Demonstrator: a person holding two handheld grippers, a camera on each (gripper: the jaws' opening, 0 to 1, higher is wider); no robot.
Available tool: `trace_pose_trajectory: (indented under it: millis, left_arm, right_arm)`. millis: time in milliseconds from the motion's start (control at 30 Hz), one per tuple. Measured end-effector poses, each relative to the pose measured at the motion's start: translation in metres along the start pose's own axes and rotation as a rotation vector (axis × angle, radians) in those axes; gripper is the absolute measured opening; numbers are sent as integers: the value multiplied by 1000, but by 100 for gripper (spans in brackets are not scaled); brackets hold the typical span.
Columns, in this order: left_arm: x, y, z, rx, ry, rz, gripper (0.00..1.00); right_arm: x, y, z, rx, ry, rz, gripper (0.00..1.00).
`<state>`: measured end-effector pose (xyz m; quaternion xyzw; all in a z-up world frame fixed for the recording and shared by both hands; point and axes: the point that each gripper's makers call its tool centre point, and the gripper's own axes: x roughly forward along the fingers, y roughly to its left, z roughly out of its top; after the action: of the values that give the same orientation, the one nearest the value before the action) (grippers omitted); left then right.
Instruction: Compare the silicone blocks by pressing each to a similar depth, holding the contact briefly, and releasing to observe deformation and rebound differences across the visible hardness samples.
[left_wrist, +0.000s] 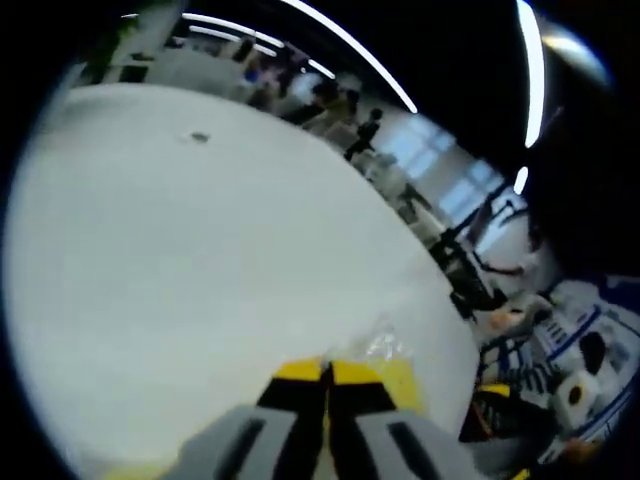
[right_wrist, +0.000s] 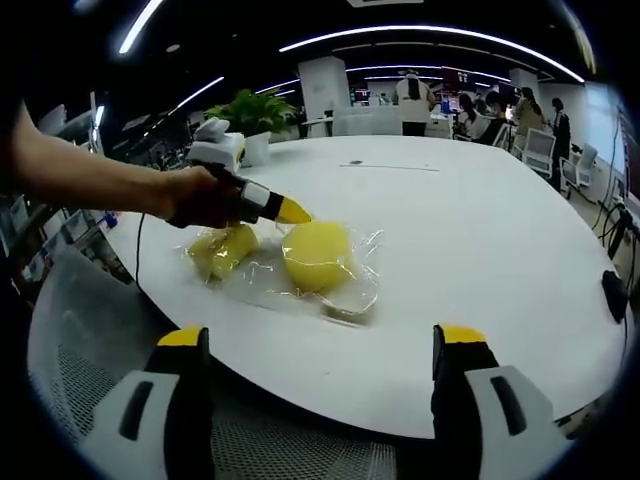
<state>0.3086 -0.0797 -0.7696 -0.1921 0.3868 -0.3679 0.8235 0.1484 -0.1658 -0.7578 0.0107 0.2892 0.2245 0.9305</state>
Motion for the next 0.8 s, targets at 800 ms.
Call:
trace_pose_trajectory:
  millis: [800]
  left_arm:
    - [-65, -95, 35, 200, -81, -199, 0]
  right_arm:
    - [-2, 1, 5, -3, -26, 8, 85]
